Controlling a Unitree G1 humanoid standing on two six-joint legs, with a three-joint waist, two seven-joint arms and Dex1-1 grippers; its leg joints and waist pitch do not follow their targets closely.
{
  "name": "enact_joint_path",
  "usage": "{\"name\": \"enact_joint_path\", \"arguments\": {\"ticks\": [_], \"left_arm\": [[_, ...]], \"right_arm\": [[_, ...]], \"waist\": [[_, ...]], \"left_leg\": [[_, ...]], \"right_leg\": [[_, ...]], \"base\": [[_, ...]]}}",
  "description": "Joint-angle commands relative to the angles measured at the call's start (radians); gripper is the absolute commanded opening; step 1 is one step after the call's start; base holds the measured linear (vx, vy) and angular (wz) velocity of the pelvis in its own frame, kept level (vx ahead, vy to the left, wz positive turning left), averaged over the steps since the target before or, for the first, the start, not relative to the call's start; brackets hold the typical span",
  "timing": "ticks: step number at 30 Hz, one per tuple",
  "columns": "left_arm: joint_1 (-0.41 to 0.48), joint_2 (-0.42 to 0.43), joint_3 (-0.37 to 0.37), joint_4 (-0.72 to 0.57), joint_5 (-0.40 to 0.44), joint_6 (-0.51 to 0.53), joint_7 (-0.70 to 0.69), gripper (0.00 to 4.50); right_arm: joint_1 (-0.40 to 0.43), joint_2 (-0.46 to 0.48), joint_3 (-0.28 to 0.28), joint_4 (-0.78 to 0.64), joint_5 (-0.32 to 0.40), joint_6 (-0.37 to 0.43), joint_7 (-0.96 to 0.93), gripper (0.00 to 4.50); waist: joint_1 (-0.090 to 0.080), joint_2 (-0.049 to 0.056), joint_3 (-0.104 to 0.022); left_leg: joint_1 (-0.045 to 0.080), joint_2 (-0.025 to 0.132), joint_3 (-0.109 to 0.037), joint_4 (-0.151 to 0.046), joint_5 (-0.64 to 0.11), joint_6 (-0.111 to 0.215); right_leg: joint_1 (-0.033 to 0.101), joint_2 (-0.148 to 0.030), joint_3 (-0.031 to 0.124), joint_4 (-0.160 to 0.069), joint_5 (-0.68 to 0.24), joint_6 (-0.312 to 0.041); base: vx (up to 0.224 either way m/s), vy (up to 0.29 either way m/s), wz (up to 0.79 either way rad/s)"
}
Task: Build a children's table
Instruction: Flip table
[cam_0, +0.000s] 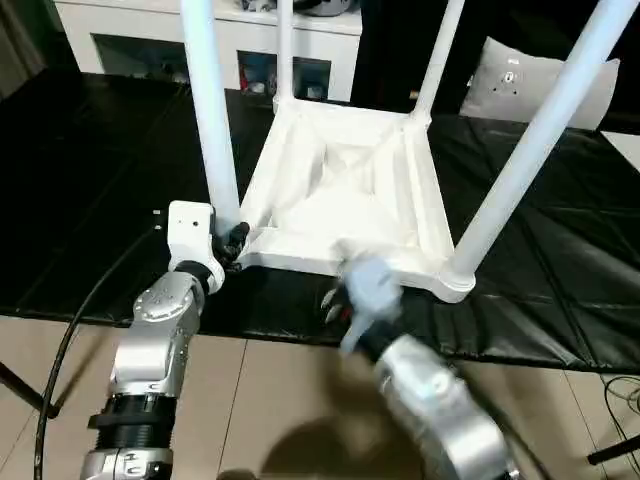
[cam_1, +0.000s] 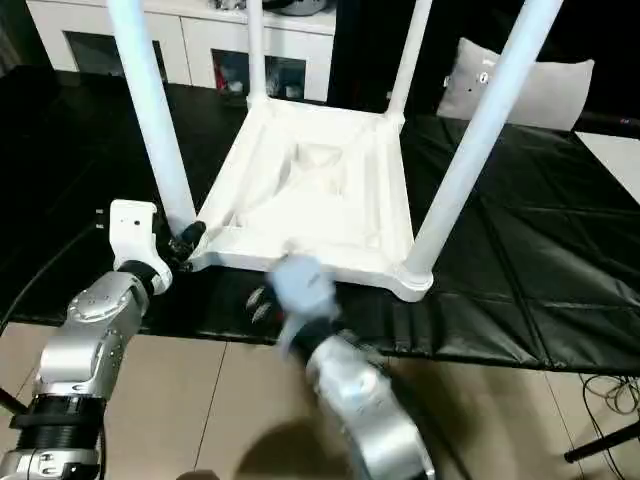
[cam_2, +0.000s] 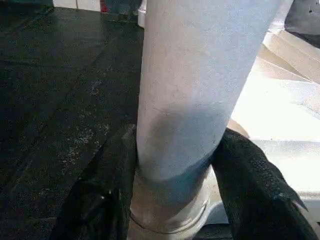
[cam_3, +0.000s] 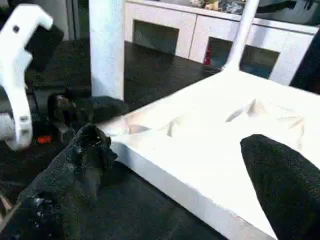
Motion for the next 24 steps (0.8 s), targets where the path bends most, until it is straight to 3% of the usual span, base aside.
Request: {"name": "enact_joint_path", "arguments": {"ticks": [1, 5, 6, 7, 8, 9, 10, 11, 12, 14, 16, 18, 21, 24], "left_arm": [[-0.018, -0.008, 0.004, 0.003, -0.036, 0.014, -0.017, 2.03], [-0.018, -0.003, -0.002, 0.003, -0.033, 0.019, -0.024, 2.03], [-0.015, -0.001, -0.006, 0.002, -0.031, 0.022, -0.029, 2.03], [-0.015, 0.000, -0.008, 0.003, -0.031, 0.022, -0.031, 2.03], [-0.014, 0.001, -0.010, 0.004, -0.031, 0.023, -0.031, 2.03], [-0.013, 0.003, -0.011, 0.006, -0.030, 0.022, -0.033, 2.03], [-0.013, 0.003, -0.011, 0.006, -0.030, 0.022, -0.033, 2.03], [-0.011, 0.004, -0.013, 0.006, -0.030, 0.023, -0.034, 2.03], [-0.011, 0.006, -0.015, 0.007, -0.029, 0.024, -0.036, 2.03], [-0.010, 0.007, -0.016, 0.005, -0.029, 0.025, -0.037, 2.03], [-0.010, 0.011, -0.017, 0.003, -0.028, 0.027, -0.039, 2.03], [-0.007, 0.018, -0.016, 0.003, -0.030, 0.026, -0.039, 2.03], [-0.002, 0.021, -0.015, 0.003, -0.030, 0.024, -0.035, 2.03], [0.000, 0.018, -0.017, -0.005, -0.032, 0.028, -0.038, 2.03]], "right_arm": [[-0.006, -0.004, 0.020, -0.025, -0.018, 0.026, -0.002, 4.50], [-0.006, 0.000, 0.061, -0.048, -0.062, 0.068, -0.024, 4.50], [-0.215, -0.246, -0.247, 0.224, 0.127, -0.003, 0.193, 4.50], [-0.290, -0.329, -0.347, 0.345, 0.186, -0.036, 0.272, 4.50], [-0.332, -0.373, -0.399, 0.415, 0.216, -0.055, 0.315, 4.50], [-0.350, -0.387, -0.399, 0.467, 0.211, -0.078, 0.333, 4.50], [-0.350, -0.387, -0.399, 0.467, 0.211, -0.078, 0.333, 4.50], [-0.355, -0.391, -0.390, 0.491, 0.199, -0.095, 0.334, 4.50], [-0.360, -0.395, -0.383, 0.507, 0.190, -0.108, 0.335, 4.50], [-0.362, -0.396, -0.378, 0.515, 0.185, -0.113, 0.336, 4.50], [-0.377, -0.406, -0.364, 0.546, 0.210, -0.138, 0.365, 4.50], [-0.392, -0.403, -0.367, 0.592, 0.232, -0.184, 0.430, 4.50], [-0.368, -0.389, -0.361, 0.576, 0.224, -0.200, 0.453, 4.50], [-0.342, -0.379, -0.350, 0.558, 0.239, -0.202, 0.470, 4.50]], "waist": [[-0.004, 0.019, -0.048], [-0.004, 0.022, -0.048], [-0.011, 0.021, -0.049], [-0.017, 0.020, -0.044], [-0.013, 0.026, -0.043], [0.003, 0.016, -0.042], [0.007, 0.008, -0.044], [0.003, 0.004, -0.050], [0.007, 0.011, -0.054], [0.006, 0.010, -0.064], [0.005, 0.004, -0.075], [0.003, 0.006, -0.068], [0.002, 0.005, -0.061], [0.001, 0.002, -0.061]], "left_leg": [[0.004, 0.071, -0.023, -0.103, -0.217, -0.056], [0.006, 0.072, -0.023, -0.102, -0.203, -0.062], [0.013, 0.073, -0.028, -0.103, -0.278, -0.067], [0.013, 0.075, -0.037, -0.103, -0.317, -0.079], [0.028, 0.077, -0.032, -0.100, -0.361, -0.090], [0.048, 0.067, 0.011, -0.081, -0.303, -0.060], [0.032, 0.061, 0.017, -0.077, -0.243, -0.028], [-0.001, 0.063, 0.021, -0.076, -0.108, 0.023], [-0.003, 0.068, 0.015, -0.082, -0.078, 0.032], [0.006, 0.069, 0.020, -0.070, -0.051, 0.047], [-0.001, 0.066, 0.021, -0.059, 0.032, 0.077], [-0.004, 0.066, 0.025, -0.059, -0.002, 0.095], [0.002, 0.073, 0.025, -0.067, -0.095, 0.078], [0.000, 0.074, 0.023, -0.069, -0.097, 0.068]], "right_leg": [[0.037, -0.081, 0.062, -0.070, -0.162, -0.098], [0.036, -0.079, 0.062, -0.067, -0.132, -0.104], [0.042, -0.082, 0.057, -0.057, -0.167, -0.113], [0.048, -0.077, 0.054, -0.052, -0.202, -0.109], [0.035, -0.074, 0.055, -0.055, -0.232, -0.116], [0.008, -0.072, 0.069, -0.078, -0.151, -0.163], [0.024, -0.075, 0.072, -0.072, -0.113, -0.177], [0.045, -0.080, 0.076, -0.057, -0.032, -0.180], [0.050, -0.085, 0.070, -0.055, -0.025, -0.181], [0.046, -0.081, 0.069, -0.051, 0.008, -0.192], [0.051, -0.070, 0.065, -0.032, 0.146, -0.237], [0.043, -0.068, 0.065, -0.038, 0.119, -0.252], [0.039, -0.070, 0.063, -0.052, -0.048, -0.234], [0.038, -0.069, 0.064, -0.054, -0.081, -0.216]], "base": [[0.000, 0.000, 0.00], [0.000, 0.000, 0.00], [0.000, 0.000, 0.00], [0.000, 0.000, 0.00], [-0.047, 0.037, 0.18], [-0.047, 0.037, 0.18], [-0.024, 0.011, 0.32], [0.000, 0.000, 0.00], [0.000, 0.000, 0.00], [0.000, 0.000, 0.00], [0.000, 0.000, 0.00], [0.000, 0.000, 0.00], [0.000, 0.000, 0.00], [0.000, 0.000, 0.00]]}}
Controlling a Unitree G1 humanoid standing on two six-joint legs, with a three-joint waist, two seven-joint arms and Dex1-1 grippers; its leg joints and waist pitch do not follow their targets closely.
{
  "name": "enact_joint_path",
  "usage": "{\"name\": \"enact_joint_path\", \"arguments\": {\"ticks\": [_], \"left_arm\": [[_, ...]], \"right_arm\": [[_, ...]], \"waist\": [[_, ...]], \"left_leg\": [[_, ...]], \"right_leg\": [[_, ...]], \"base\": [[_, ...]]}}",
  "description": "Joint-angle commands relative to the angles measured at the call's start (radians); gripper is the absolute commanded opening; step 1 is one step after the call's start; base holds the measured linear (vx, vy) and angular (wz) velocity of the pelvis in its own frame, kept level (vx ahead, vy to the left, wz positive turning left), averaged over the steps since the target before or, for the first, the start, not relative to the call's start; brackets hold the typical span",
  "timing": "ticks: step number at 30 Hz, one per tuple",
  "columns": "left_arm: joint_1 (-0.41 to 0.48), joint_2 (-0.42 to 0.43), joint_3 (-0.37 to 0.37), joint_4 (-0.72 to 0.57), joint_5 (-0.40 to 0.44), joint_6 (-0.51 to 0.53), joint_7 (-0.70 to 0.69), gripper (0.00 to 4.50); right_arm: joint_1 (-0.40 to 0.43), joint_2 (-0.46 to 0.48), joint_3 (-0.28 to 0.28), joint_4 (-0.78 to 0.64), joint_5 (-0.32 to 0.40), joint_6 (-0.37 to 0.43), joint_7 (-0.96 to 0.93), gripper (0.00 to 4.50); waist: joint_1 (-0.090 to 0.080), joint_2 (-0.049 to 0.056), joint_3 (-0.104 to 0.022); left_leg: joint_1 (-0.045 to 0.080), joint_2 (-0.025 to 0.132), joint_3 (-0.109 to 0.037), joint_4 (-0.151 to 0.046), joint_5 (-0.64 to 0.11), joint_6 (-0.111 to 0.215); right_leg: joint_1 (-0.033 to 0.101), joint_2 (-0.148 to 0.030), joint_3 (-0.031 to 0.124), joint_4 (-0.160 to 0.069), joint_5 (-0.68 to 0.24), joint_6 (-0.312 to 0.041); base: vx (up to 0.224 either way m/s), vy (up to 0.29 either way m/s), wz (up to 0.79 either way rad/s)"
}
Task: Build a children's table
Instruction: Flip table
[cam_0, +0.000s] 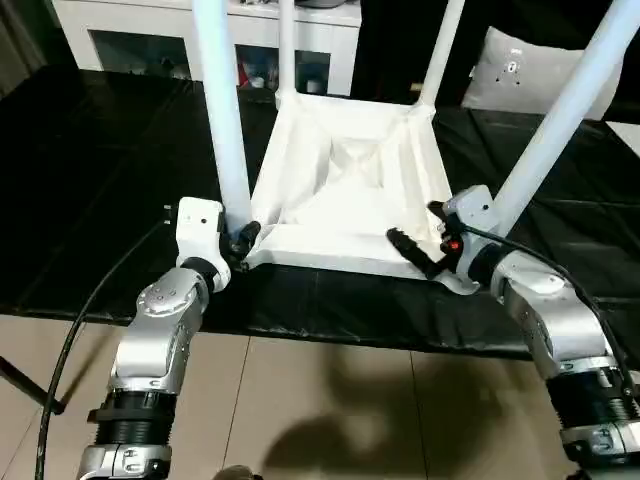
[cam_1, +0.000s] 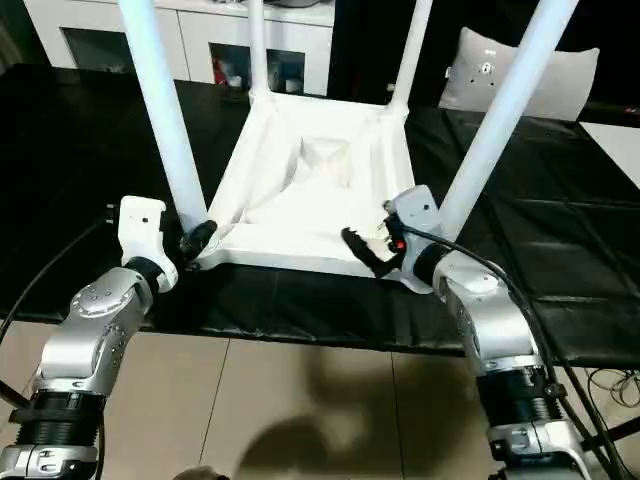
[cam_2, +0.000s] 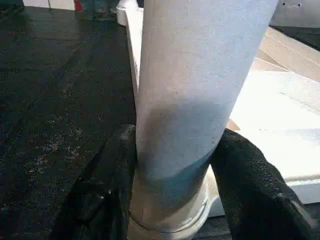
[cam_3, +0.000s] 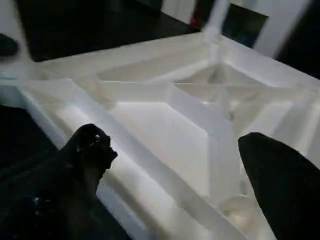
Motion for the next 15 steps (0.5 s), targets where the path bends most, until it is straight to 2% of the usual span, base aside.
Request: {"name": "enact_joint_path", "arguments": {"ticks": [1, 4, 10, 13, 14, 15], "left_arm": [[0.010, 0.000, 0.018, 0.001, -0.021, 0.017, 0.004, 2.03], [0.004, -0.006, 0.011, 0.005, -0.026, 0.023, -0.003, 2.03], [-0.004, -0.039, 0.030, -0.013, -0.068, 0.075, 0.013, 2.03], [-0.017, -0.075, 0.057, -0.040, -0.122, 0.136, 0.026, 2.03], [-0.031, -0.114, 0.092, -0.055, -0.180, 0.187, 0.051, 2.03], [-0.034, -0.122, 0.100, -0.057, -0.192, 0.197, 0.057, 2.03]], "right_arm": [[0.015, -0.002, 0.008, -0.025, 0.013, -0.002, 0.013, 4.50], [0.056, 0.020, 0.015, -0.052, 0.045, 0.005, 0.020, 4.50], [0.103, 0.070, -0.016, -0.088, 0.076, 0.029, -0.013, 4.50], [0.132, 0.087, -0.014, -0.132, 0.108, 0.064, -0.011, 4.50], [0.149, 0.094, -0.009, -0.160, 0.135, 0.097, 0.000, 4.50], [0.152, 0.094, -0.009, -0.165, 0.140, 0.105, 0.002, 4.50]], "waist": [[0.007, -0.004, -0.065], [0.007, -0.005, -0.066], [0.008, -0.006, -0.065], [0.008, -0.008, -0.065], [0.009, -0.009, -0.064], [0.010, -0.008, -0.063]], "left_leg": [[0.009, 0.054, -0.018, -0.068, -0.119, 0.056], [0.008, 0.053, -0.017, -0.066, -0.110, 0.062], [0.007, 0.054, -0.017, -0.069, -0.121, 0.051], [0.008, 0.054, -0.017, -0.068, -0.115, 0.053], [0.008, 0.053, -0.016, -0.068, -0.119, 0.056], [0.008, 0.053, -0.015, -0.068, -0.118, 0.054]], "right_leg": [[0.055, -0.076, 0.045, -0.068, -0.083, -0.208], [0.053, -0.076, 0.046, -0.068, -0.071, -0.208], [0.052, -0.076, 0.046, -0.069, -0.102, -0.203], [0.053, -0.076, 0.046, -0.069, -0.096, -0.205], [0.051, -0.076, 0.046, -0.071, -0.106, -0.203], [0.052, -0.076, 0.046, -0.071, -0.106, -0.205]], "base": [[0.000, 0.000, 0.00], [0.000, 0.000, 0.00], [0.000, 0.000, 0.00], [0.000, 0.000, 0.00], [0.000, 0.000, 0.00], [0.000, 0.000, 0.00]]}}
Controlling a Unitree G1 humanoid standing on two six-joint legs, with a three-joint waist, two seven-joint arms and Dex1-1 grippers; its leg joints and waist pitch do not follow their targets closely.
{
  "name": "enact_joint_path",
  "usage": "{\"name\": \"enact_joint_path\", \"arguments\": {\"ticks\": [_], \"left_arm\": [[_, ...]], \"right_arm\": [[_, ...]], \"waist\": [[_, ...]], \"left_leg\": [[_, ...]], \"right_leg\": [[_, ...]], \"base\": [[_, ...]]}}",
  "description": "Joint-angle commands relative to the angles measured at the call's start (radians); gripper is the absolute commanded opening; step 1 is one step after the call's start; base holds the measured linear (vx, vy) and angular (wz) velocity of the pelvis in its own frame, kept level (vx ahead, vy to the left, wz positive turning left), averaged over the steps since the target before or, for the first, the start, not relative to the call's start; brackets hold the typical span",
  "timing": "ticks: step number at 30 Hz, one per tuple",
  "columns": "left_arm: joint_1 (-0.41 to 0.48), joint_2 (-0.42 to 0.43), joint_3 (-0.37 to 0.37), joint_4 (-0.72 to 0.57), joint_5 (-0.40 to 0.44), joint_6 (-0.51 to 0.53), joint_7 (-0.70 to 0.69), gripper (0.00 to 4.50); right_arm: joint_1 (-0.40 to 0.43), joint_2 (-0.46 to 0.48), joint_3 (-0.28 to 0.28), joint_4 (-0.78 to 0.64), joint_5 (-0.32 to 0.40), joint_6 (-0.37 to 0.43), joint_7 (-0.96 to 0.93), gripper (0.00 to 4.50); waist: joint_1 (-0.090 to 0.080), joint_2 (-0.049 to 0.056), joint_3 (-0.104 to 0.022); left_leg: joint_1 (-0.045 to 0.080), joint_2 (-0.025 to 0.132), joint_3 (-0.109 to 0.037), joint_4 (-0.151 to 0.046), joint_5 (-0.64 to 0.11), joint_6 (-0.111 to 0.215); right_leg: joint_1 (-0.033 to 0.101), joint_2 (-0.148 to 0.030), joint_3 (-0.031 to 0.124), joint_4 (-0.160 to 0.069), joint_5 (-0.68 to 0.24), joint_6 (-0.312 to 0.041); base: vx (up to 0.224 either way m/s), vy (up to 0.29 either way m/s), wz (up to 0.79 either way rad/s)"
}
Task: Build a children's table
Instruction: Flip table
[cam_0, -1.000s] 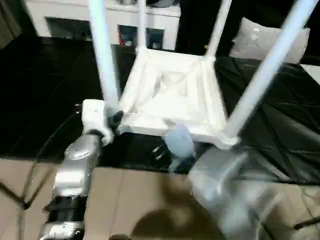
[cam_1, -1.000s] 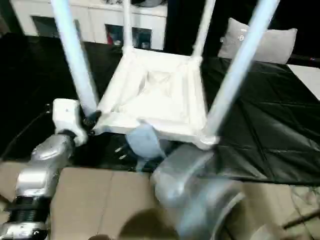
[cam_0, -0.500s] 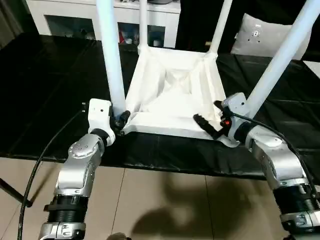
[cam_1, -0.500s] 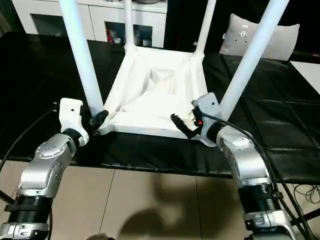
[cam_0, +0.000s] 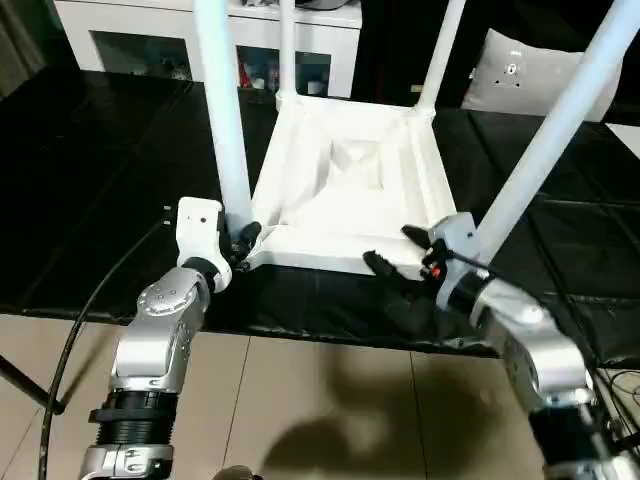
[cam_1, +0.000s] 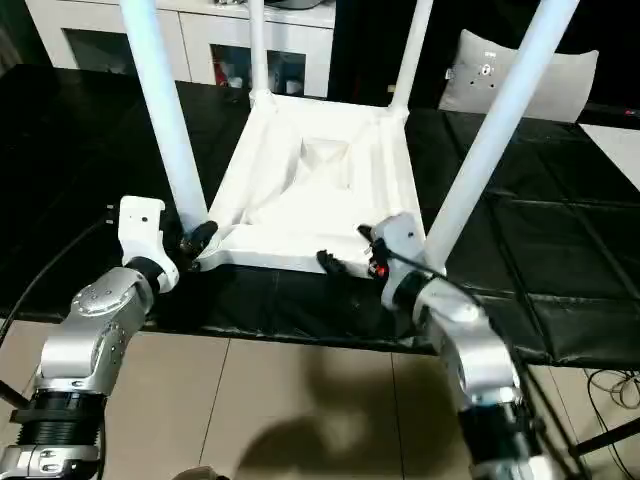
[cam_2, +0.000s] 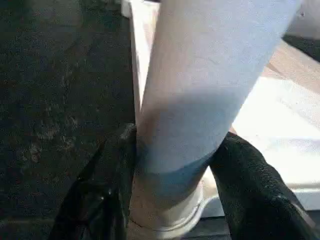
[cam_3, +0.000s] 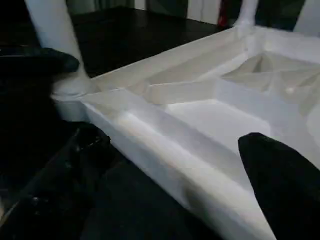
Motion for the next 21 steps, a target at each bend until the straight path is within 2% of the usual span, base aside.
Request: {"name": "enact_joint_path", "arguments": {"ticks": [1, 3, 4, 7, 10, 14, 17, 19, 21], "left_arm": [[-0.019, -0.068, 0.062, -0.010, -0.147, 0.076, 0.027, 2.03], [-0.034, -0.118, 0.105, -0.028, -0.224, 0.139, 0.052, 2.03], [-0.038, -0.133, 0.117, -0.033, -0.246, 0.155, 0.059, 2.03], [-0.046, -0.154, 0.133, -0.038, -0.273, 0.188, 0.066, 2.03], [-0.061, -0.193, 0.182, -0.046, -0.323, 0.223, 0.097, 2.03], [-0.077, -0.208, 0.191, -0.062, -0.335, 0.258, 0.114, 2.03], [-0.085, -0.217, 0.188, -0.065, -0.343, 0.275, 0.118, 2.03], [-0.089, -0.220, 0.189, -0.064, -0.352, 0.277, 0.124, 2.03], [-0.097, -0.223, 0.194, -0.061, -0.365, 0.284, 0.134, 2.03]], "right_arm": [[0.009, 0.000, -0.002, -0.035, 0.032, 0.043, 0.007, 4.50], [0.030, -0.005, 0.011, -0.063, 0.042, 0.083, 0.019, 4.50], [0.034, -0.005, 0.011, -0.070, 0.043, 0.093, 0.020, 4.50], [0.037, 0.000, 0.001, -0.075, 0.050, 0.121, 0.003, 4.50], [0.032, 0.004, -0.011, -0.073, 0.051, 0.142, -0.021, 4.50], [-0.014, 0.050, -0.075, -0.018, 0.052, 0.146, -0.129, 4.50], [-0.051, 0.091, -0.121, 0.025, 0.095, 0.138, -0.156, 4.50], [-0.062, 0.103, -0.131, 0.036, 0.110, 0.135, -0.159, 4.50], [-0.085, 0.126, -0.152, 0.060, 0.135, 0.122, -0.169, 4.50]], "waist": [[0.006, -0.006, -0.063], [0.008, -0.011, -0.060], [0.007, -0.011, -0.060], [0.009, -0.012, -0.060], [0.010, -0.012, -0.062], [0.007, -0.012, -0.063], [0.006, -0.012, -0.064], [0.008, -0.010, -0.064], [0.007, -0.010, -0.066]], "left_leg": [[0.009, 0.053, -0.017, -0.068, -0.119, 0.056], [0.006, 0.052, -0.017, -0.068, -0.137, 0.051], [0.005, 0.052, -0.017, -0.069, -0.137, 0.049], [0.004, 0.049, -0.017, -0.068, -0.138, 0.046], [0.004, 0.049, -0.018, -0.066, -0.125, 0.045], [0.004, 0.048, -0.018, -0.066, -0.102, 0.051], [0.005, 0.048, -0.018, -0.066, -0.104, 0.048], [0.004, 0.049, -0.018, -0.066, -0.091, 0.051], [0.005, 0.048, -0.017, -0.064, -0.082, 0.055]], "right_leg": [[0.051, -0.076, 0.046, -0.072, -0.110, -0.206], [0.051, -0.077, 0.045, -0.078, -0.158, -0.196], [0.052, -0.077, 0.046, -0.078, -0.165, -0.193], [0.050, -0.076, 0.044, -0.082, -0.189, -0.187], [0.051, -0.075, 0.043, -0.080, -0.172, -0.180], [0.048, -0.074, 0.043, -0.078, -0.139, -0.181], [0.050, -0.074, 0.043, -0.076, -0.136, -0.174], [0.052, -0.073, 0.043, -0.074, -0.110, -0.171], [0.052, -0.073, 0.043, -0.071, -0.085, -0.180]], "base": [[0.000, 0.000, 0.00], [0.000, 0.000, 0.00], [0.000, 0.000, 0.00], [0.000, 0.000, 0.00], [0.000, 0.000, 0.00], [0.000, 0.000, 0.00], [0.000, 0.000, 0.00], [0.000, 0.000, 0.00], [0.000, 0.000, 0.00]]}}
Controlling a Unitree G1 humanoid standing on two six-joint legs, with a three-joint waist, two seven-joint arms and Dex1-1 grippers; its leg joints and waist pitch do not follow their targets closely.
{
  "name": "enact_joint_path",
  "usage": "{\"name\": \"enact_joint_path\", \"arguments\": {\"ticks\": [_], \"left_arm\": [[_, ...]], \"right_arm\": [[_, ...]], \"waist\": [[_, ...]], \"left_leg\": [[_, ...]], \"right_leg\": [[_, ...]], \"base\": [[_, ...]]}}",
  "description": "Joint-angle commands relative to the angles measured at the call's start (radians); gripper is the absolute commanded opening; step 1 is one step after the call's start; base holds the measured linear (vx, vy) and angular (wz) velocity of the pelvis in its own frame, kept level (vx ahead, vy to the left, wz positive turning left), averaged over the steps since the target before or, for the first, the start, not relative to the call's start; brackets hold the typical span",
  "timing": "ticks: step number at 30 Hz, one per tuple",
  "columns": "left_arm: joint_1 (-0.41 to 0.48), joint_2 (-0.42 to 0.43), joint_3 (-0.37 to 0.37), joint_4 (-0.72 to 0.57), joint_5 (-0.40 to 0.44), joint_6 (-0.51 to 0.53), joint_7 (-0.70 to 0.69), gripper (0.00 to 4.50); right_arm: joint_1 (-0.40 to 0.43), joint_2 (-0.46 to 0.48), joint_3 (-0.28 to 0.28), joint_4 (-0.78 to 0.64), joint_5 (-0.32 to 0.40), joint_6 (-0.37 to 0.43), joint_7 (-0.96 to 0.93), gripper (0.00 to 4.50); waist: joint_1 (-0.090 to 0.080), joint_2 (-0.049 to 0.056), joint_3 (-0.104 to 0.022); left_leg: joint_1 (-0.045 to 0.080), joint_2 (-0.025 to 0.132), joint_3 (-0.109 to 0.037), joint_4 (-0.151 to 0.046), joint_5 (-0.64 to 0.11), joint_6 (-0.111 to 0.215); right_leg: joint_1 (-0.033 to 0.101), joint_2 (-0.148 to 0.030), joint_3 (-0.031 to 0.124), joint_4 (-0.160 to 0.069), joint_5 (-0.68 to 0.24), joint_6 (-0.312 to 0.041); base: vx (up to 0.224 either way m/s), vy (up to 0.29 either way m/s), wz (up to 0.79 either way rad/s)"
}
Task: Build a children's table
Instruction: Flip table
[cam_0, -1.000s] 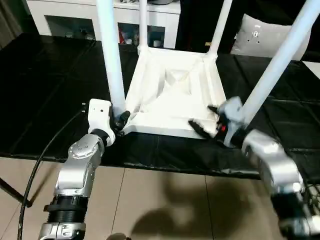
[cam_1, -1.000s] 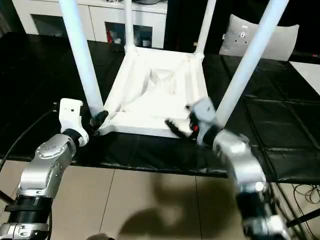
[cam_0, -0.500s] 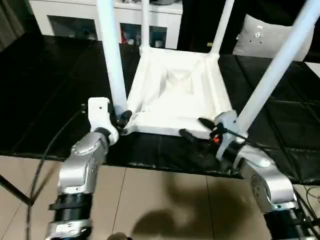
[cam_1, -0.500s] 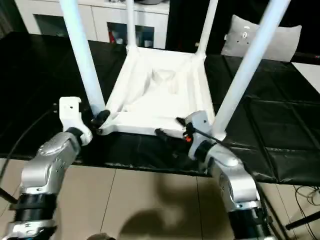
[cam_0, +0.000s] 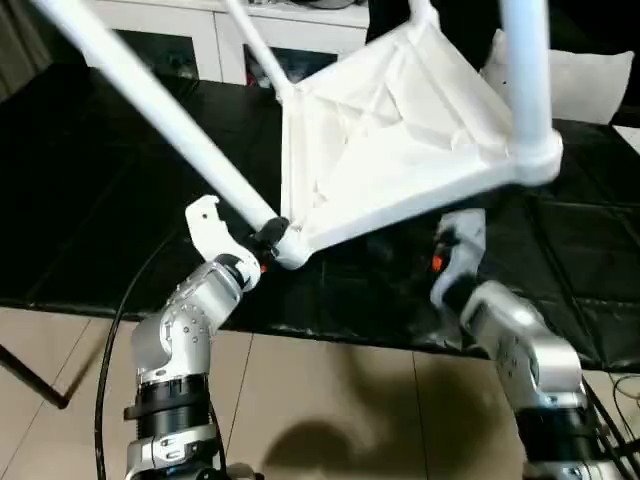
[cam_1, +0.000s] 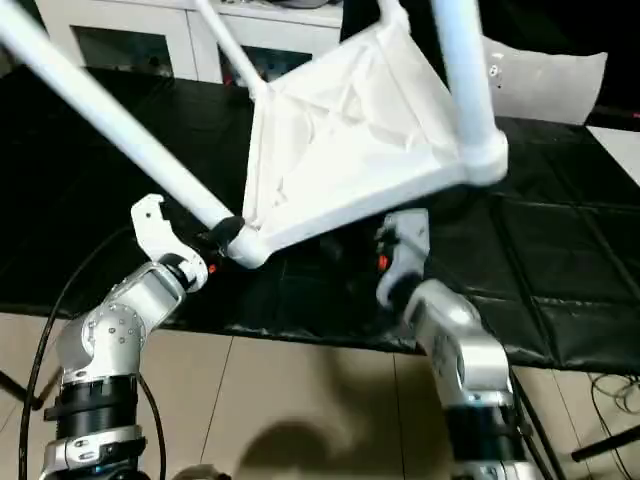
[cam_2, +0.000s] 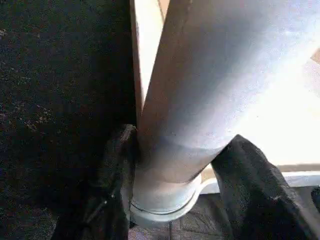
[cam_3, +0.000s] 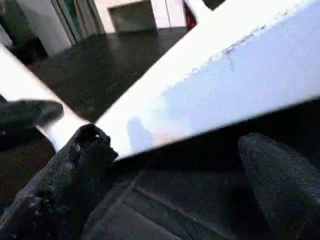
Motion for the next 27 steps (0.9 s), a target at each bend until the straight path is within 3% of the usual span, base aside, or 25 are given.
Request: {"name": "enact_joint_path", "arguments": {"ticks": [1, 5, 8, 14, 18, 19, 22, 24, 27], "left_arm": [[-0.036, -0.037, 0.011, -0.011, -0.085, 0.023, 0.002, 2.03], [-0.040, -0.042, 0.010, -0.009, -0.087, 0.029, 0.004, 2.03], [-0.041, -0.046, 0.007, -0.012, -0.089, 0.033, 0.005, 2.03], [-0.038, -0.057, -0.014, -0.017, -0.088, 0.052, 0.001, 2.03], [-0.038, -0.057, -0.026, -0.019, -0.084, 0.059, -0.007, 2.03], [-0.039, -0.056, -0.030, -0.018, -0.082, 0.060, -0.010, 2.03], [-0.033, -0.042, -0.061, -0.022, -0.056, 0.056, -0.025, 2.03], [-0.024, -0.031, -0.092, -0.029, -0.032, 0.055, -0.036, 2.03], [-0.011, -0.035, -0.110, -0.047, -0.032, 0.069, -0.046, 2.03]], "right_arm": [[-0.041, 0.021, -0.039, 0.047, 0.031, -0.022, -0.026, 4.50], [-0.092, 0.058, -0.077, 0.126, 0.036, -0.051, -0.065, 4.50], [-0.124, 0.082, -0.107, 0.173, 0.060, -0.071, -0.079, 4.50], [-0.260, 0.137, -0.202, 0.358, 0.128, -0.184, -0.095, 4.50], [-0.346, 0.155, -0.267, 0.477, 0.172, -0.234, -0.108, 4.50], [-0.360, 0.156, -0.280, 0.497, 0.187, -0.237, -0.100, 4.13], [-0.419, 0.160, -0.323, 0.596, 0.221, -0.272, -0.078, 4.08], [-0.457, 0.164, -0.351, 0.657, 0.236, -0.301, -0.072, 3.79], [-0.501, 0.166, -0.363, 0.726, 0.225, -0.348, -0.088, 3.66]], "waist": [[0.004, -0.006, -0.068], [0.001, -0.003, -0.067], [0.003, -0.002, -0.069], [0.000, 0.000, -0.071], [0.002, 0.000, -0.073], [0.001, -0.005, -0.075], [0.003, -0.003, -0.077], [0.005, -0.005, -0.079], [0.005, -0.007, -0.080]], "left_leg": [[0.008, 0.048, -0.017, -0.065, -0.086, 0.052], [0.010, 0.049, -0.016, -0.067, -0.098, 0.034], [0.009, 0.048, -0.015, -0.066, -0.082, 0.038], [0.010, 0.049, -0.014, -0.065, -0.088, 0.038], [0.010, 0.048, -0.013, -0.062, -0.049, 0.056], [0.009, 0.047, -0.012, -0.060, -0.045, 0.064], [0.009, 0.048, -0.011, -0.058, -0.039, 0.081], [0.006, 0.048, -0.010, -0.054, -0.012, 0.094], [0.002, 0.048, -0.009, -0.049, 0.013, 0.112]], "right_leg": [[0.053, -0.073, 0.043, -0.071, -0.091, -0.183], [0.052, -0.073, 0.043, -0.072, -0.103, -0.186], [0.054, -0.074, 0.043, -0.067, -0.060, -0.189], [0.053, -0.076, 0.042, -0.063, -0.052, -0.210], [0.055, -0.073, 0.041, -0.056, 0.010, -0.222], [0.058, -0.073, 0.041, -0.052, 0.028, -0.227], [0.056, -0.075, 0.039, -0.051, 0.037, -0.237], [0.054, -0.073, 0.038, -0.045, 0.062, -0.246], [0.053, -0.075, 0.036, -0.041, 0.083, -0.258]], "base": [[0.000, 0.000, 0.00], [0.000, 0.000, 0.00], [0.000, 0.000, 0.00], [0.000, 0.000, 0.00], [0.000, 0.000, 0.00], [0.000, 0.000, 0.00], [0.000, 0.000, 0.00], [0.000, 0.000, 0.00], [0.000, 0.000, 0.00]]}}
